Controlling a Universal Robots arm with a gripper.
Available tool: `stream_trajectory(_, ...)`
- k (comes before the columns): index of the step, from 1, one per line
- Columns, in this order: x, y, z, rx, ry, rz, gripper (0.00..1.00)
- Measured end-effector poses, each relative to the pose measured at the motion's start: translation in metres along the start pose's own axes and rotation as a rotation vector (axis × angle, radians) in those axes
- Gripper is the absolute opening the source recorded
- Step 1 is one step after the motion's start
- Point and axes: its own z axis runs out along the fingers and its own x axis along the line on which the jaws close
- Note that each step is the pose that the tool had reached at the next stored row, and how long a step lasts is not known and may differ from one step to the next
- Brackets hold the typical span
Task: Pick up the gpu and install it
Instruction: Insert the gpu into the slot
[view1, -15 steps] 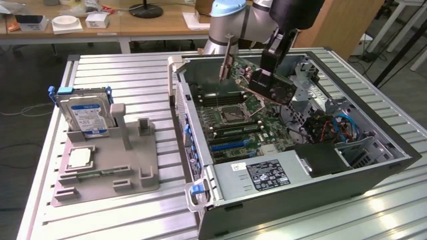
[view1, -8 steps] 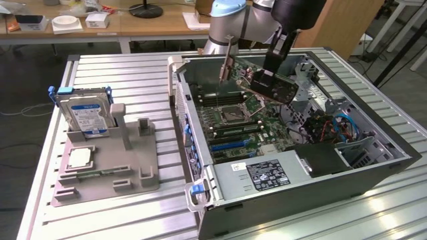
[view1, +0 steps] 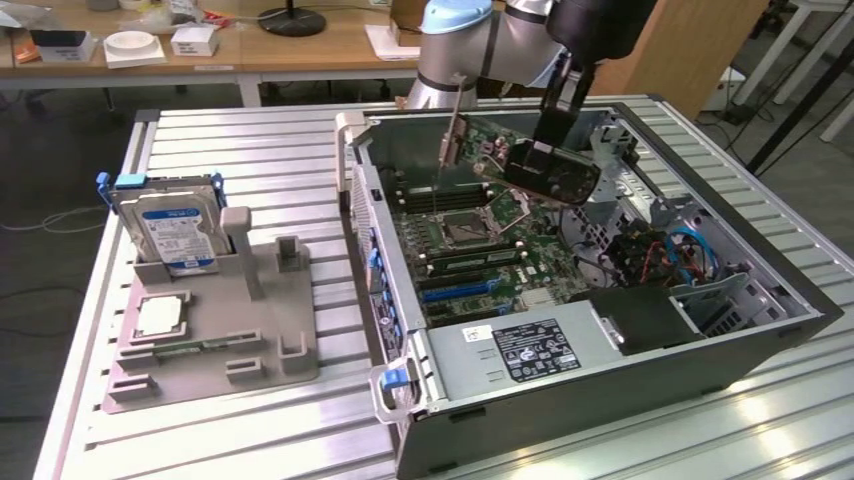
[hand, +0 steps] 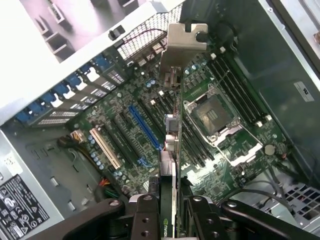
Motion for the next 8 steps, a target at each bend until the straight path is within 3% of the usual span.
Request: stream_trajectory(8,-0.0015,-0.0021,-0.0001,-0.0001,0.0008,-0.093,0.26)
